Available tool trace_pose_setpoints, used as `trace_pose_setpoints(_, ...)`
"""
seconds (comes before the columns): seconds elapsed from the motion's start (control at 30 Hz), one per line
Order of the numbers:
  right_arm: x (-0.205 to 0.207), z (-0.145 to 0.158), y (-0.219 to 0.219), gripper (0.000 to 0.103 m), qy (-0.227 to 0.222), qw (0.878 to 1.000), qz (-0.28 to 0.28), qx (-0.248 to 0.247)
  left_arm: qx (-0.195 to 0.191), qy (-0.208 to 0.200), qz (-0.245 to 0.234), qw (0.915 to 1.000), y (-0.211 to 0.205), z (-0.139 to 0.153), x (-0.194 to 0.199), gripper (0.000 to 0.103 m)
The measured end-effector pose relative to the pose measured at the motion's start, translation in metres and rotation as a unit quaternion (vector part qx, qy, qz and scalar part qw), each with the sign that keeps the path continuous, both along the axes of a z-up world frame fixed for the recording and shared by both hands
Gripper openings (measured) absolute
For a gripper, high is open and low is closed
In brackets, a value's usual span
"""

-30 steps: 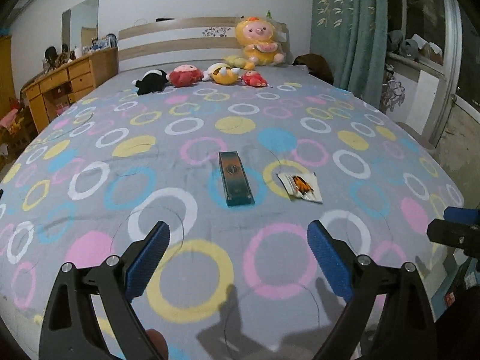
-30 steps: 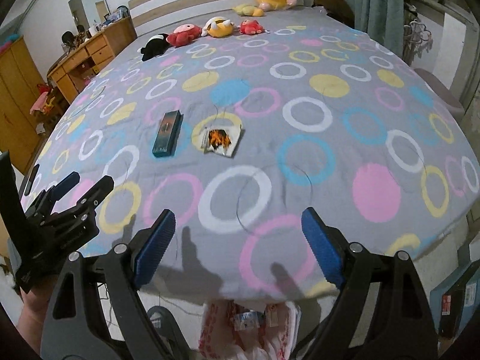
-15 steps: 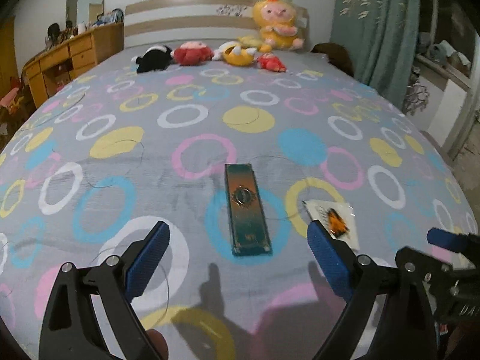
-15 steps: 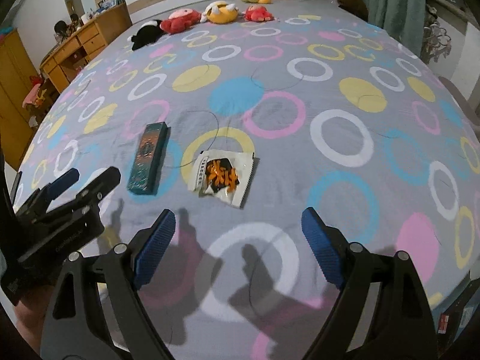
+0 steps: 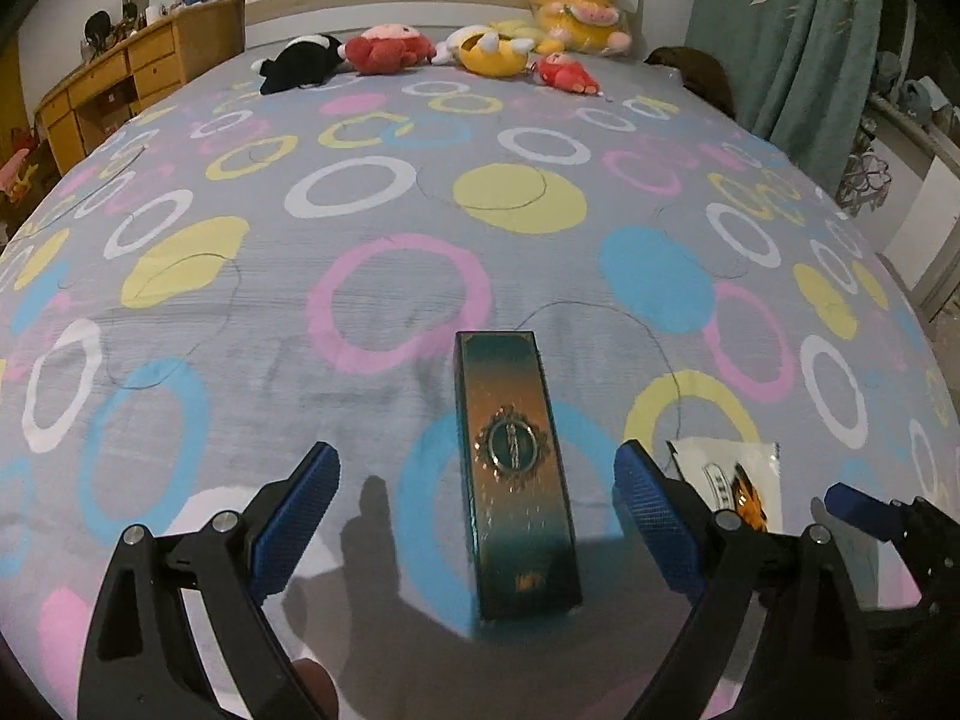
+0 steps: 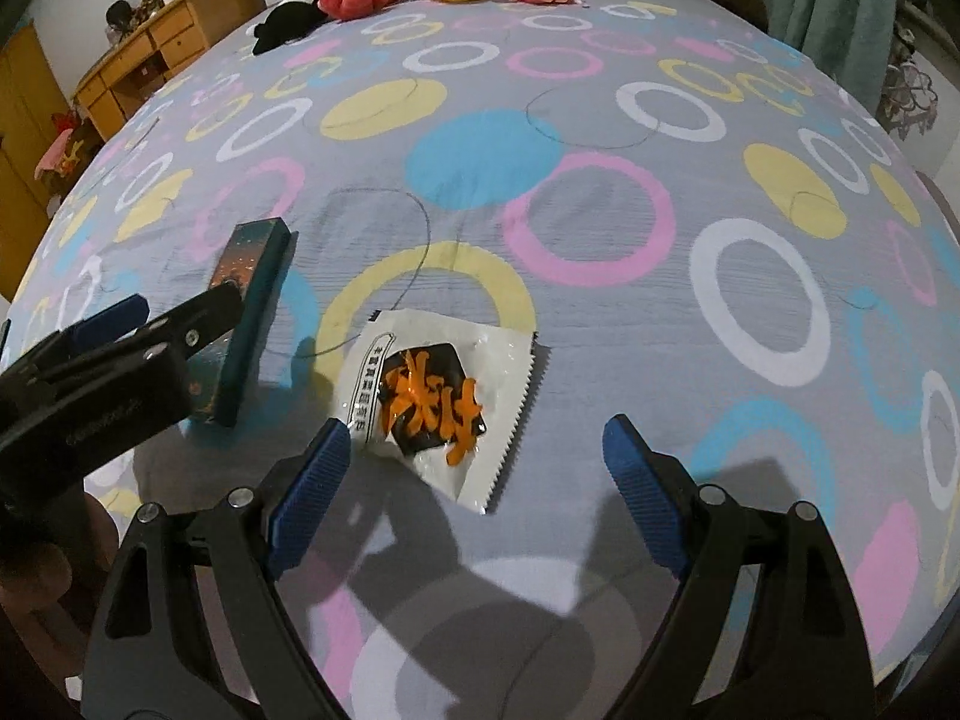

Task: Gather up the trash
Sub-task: 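Grasp the dark green box with the left tool while the right tool grasps the orange-print snack packet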

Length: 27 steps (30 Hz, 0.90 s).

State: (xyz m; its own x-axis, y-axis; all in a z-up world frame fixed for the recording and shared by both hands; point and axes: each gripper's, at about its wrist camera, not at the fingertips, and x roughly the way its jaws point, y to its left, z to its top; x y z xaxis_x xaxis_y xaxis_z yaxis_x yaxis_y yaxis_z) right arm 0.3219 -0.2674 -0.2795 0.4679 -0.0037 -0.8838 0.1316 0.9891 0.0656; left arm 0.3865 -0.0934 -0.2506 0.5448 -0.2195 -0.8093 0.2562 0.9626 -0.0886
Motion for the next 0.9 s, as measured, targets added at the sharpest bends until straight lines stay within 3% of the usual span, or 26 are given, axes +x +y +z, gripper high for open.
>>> trace_pose_setpoints(0.5, 0.031, -0.018, 0.004, 0.082, 0.015, 1.000, 0.021, 0.007, 0.027, 0.021, 0.005, 0.9994, -0.003, -0.024, 0.023, 0.090)
trace_pose_setpoints(0.53, 0.033, -0.018, 0.006, 0.079, 0.015, 1.000, 0.026, 0.001, 0.029, 0.020, 0.005, 0.9994, -0.003, -0.025, 0.024, 0.090)
trace_pose_setpoints(0.63, 0.034, -0.018, 0.013, 0.048, 0.014, 0.999, 0.043, -0.012, 0.039, 0.016, 0.006, 0.9991, -0.006, -0.026, 0.024, 0.088)
trace_pose_setpoints(0.67, 0.034, -0.017, 0.014, 0.031, 0.012, 0.999, 0.043, -0.019, 0.044, 0.012, 0.009, 0.9989, -0.006, -0.025, 0.024, 0.077)
trace_pose_setpoints(0.7, 0.034, -0.016, 0.014, 0.020, 0.012, 0.999, 0.041, -0.028, 0.045, 0.005, 0.010, 0.9989, -0.005, -0.023, 0.024, 0.053)
trace_pose_setpoints(0.73, 0.034, -0.017, 0.014, 0.014, 0.014, 0.999, 0.041, -0.027, 0.042, 0.002, 0.006, 0.9991, -0.005, -0.021, 0.025, 0.038)
trace_pose_setpoints(0.9, 0.030, -0.013, 0.015, 0.011, 0.009, 0.998, 0.045, -0.034, 0.038, -0.002, 0.001, 0.9993, -0.003, -0.018, 0.025, 0.035)
